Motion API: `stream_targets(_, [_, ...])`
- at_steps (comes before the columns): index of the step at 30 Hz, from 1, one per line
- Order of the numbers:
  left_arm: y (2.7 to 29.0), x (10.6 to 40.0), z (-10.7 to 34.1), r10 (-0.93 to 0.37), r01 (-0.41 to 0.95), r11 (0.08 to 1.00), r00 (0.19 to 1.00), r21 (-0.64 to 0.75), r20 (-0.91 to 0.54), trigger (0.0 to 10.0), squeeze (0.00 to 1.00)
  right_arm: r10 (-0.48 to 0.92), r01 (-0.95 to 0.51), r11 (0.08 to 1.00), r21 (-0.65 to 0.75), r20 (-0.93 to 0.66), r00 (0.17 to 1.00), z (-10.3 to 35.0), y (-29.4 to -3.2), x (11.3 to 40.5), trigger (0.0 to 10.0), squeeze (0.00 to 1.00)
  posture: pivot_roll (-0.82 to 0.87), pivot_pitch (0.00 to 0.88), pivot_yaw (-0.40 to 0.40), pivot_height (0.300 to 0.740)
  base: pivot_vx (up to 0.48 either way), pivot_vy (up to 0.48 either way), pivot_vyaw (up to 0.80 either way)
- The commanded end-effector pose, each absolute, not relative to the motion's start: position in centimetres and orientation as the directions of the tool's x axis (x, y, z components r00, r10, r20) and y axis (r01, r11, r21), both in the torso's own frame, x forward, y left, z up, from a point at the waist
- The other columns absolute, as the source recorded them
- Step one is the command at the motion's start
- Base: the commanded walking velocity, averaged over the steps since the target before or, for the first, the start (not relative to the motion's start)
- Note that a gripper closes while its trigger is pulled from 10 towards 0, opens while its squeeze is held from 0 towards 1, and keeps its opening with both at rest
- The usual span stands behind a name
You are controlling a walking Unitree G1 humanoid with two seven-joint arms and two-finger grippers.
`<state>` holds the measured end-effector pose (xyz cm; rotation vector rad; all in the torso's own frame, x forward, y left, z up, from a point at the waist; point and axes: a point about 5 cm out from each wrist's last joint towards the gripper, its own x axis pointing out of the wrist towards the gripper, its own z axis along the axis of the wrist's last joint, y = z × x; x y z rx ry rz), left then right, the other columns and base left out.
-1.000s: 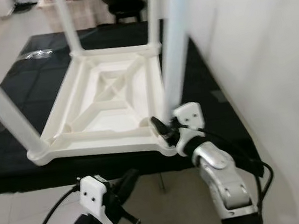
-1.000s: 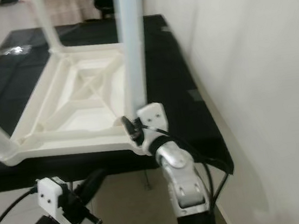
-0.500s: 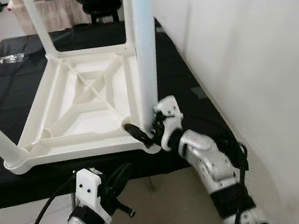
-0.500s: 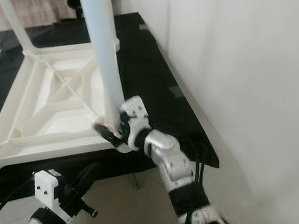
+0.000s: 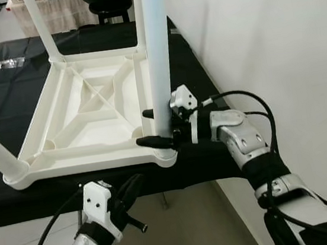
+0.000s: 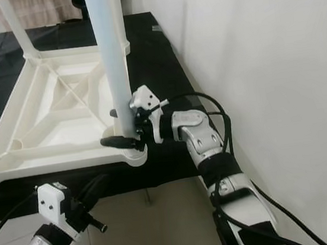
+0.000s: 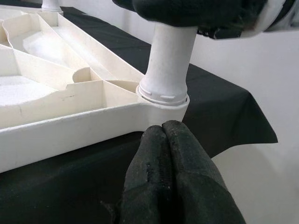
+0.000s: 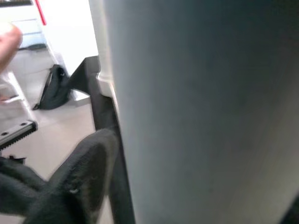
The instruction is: Building children table
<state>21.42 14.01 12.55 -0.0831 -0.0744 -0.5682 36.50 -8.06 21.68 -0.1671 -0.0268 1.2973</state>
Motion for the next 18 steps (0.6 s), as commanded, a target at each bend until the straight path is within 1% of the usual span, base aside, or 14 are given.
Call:
stream_targets(1, [13.9,21.2,12.1,-0.522,0.526,0.848,0.85,-0.063,0.077,10.0,0.0,0.969,-0.967,0.23,-0.11,-0.061,0.237,22.2,-8.2,37.0,0.0,0.0,0.09,0.137,-0.083,0.74,0.0,0.0,0.0])
stream_targets(9, [13.7,21.0,12.2,-0.523,0.528,0.847,0.849,-0.068,0.081,10.0,0.0,0.966,-0.968,0.24,-0.076,-0.082,0.246,20.5,-9.8,36.5,0.0,0.0,0.07,0.156,-0.082,0.74,0.0,0.0,0.0])
stream_targets(11, [13.7,21.0,12.3,-0.524,0.529,0.846,0.848,-0.07,0.084,10.0,0.0,0.931,-0.938,0.339,-0.075,-0.12,0.346,18.7,-10.5,36.3,0.0,0.0,0.06,0.162,-0.084,0.74,0.0,0.0,0.0])
stream_targets(12, [13.7,21.0,12.3,-0.524,0.529,0.846,0.848,-0.07,0.085,10.0,0.0,0.92,-0.928,0.364,-0.077,-0.129,0.371,18.3,-10.7,36.3,0.0,0.0,0.06,0.166,-0.084,0.74,0.0,0.0,0.0])
stream_targets(13, [13.7,21.0,12.3,-0.524,0.529,0.846,0.848,-0.07,0.085,10.0,0.0,0.92,-0.928,0.364,-0.077,-0.129,0.371,18.3,-10.7,36.3,0.0,0.0,0.06,0.166,-0.084,0.74,0.0,0.0,0.0])
stream_targets(14, [13.7,20.9,12.4,-0.524,0.53,0.845,0.847,-0.071,0.086,10.0,0.0,0.88,-0.891,0.453,-0.041,-0.143,0.453,17.0,-10.6,36.0,0.0,0.0,0.05,0.176,-0.092,0.74,0.0,0.0,0.0])
stream_targets(15, [13.8,20.9,12.5,-0.525,0.531,0.845,0.847,-0.07,0.088,10.0,0.0,0.701,-0.716,0.696,-0.048,-0.173,0.692,14.9,-10.1,35.5,0.0,0.0,0.05,0.185,-0.09,0.74,0.0,0.0,0.0])
stream_targets(16, [13.9,20.9,12.6,-0.524,0.531,0.845,0.847,-0.069,0.09,10.0,0.0,0.516,-0.536,0.841,-0.069,-0.192,0.834,13.6,-10.2,35.1,0.0,0.0,0.05,0.185,-0.09,0.74,0.0,0.0,0.0])
stream_targets(17, [14.0,20.9,12.7,-0.524,0.531,0.845,0.847,-0.069,0.091,10.0,0.0,0.426,-0.451,0.89,-0.062,-0.237,0.873,12.1,-9.2,32.9,0.0,0.0,0.05,0.192,-0.077,0.74,0.0,0.0,0.0])
stream_targets(18, [14.0,21.0,12.7,-0.524,0.53,0.845,0.847,-0.068,0.092,10.0,0.0,0.396,-0.422,0.904,-0.072,-0.23,0.889,12.1,-8.3,31.6,0.0,0.0,0.05,0.194,-0.07,0.74,0.0,0.0,0.0])
